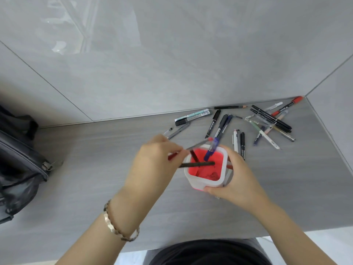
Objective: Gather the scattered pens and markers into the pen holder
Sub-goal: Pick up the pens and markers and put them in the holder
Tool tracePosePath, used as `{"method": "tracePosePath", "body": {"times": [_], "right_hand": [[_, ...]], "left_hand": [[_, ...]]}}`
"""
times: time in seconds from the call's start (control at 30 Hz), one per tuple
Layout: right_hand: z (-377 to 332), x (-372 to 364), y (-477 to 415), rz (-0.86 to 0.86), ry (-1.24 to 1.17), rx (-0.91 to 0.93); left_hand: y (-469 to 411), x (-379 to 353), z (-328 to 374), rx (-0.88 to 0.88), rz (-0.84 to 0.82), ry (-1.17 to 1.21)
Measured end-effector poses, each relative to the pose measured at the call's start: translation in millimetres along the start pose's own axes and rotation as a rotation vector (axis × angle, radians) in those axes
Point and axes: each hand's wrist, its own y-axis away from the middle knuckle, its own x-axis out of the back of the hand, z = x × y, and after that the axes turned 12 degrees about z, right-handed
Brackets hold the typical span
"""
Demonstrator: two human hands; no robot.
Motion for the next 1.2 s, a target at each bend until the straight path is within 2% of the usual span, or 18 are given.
{"method": "tracePosePath", "body": {"times": [0.1, 0.2, 0.3, 0.43, 0.53, 0.67, 0.77, 0.8, 0.87, 0.97, 1.07, 1.2], "right_hand": [[0, 0, 0, 0.016, -0.006, -0.019], [-2, -1, 1, -0.015, 0.066, 0.007], [-7, -5, 3, -0.050, 0.070, 0.073], [-6, -8, 1, 0.022, 0.011, 0.046], [-1, -5, -3, 0.048, -0.006, 0.028], [3, -3, -3, 0.030, -0.088, 0.010], [5, 5, -4, 0.087, -0.141, 0.001], [7, 8, -5, 0.111, -0.151, -0.005], [10, 15, -7, 0.154, -0.160, -0.015], [11, 22, -11, 0.182, -0.155, -0.023], [14, 24, -14, 0.184, -0.143, -0.025], [17, 22, -15, 0.167, -0.150, -0.035]], "left_hand": [[22, -8, -7, -0.125, -0.081, -0.117], [28, -15, -17, -0.250, -0.095, -0.287], [23, -26, -14, -0.266, -0.094, -0.308], [12, -36, -3, -0.047, -0.006, -0.073], [3, -43, 1, -0.044, 0.041, 0.058], [0, -50, 5, 0.003, -0.003, 0.428], [-8, -55, -17, 0.159, 0.145, 0.587], [-14, -61, -32, 0.237, 0.191, 0.575], [-30, -74, -66, 0.359, 0.179, 0.360], [-51, -93, -106, 0.422, 0.020, -0.033], [-66, -108, -121, 0.392, -0.139, -0.326], [-65, -123, -120, 0.283, -0.277, -0.294]]}}
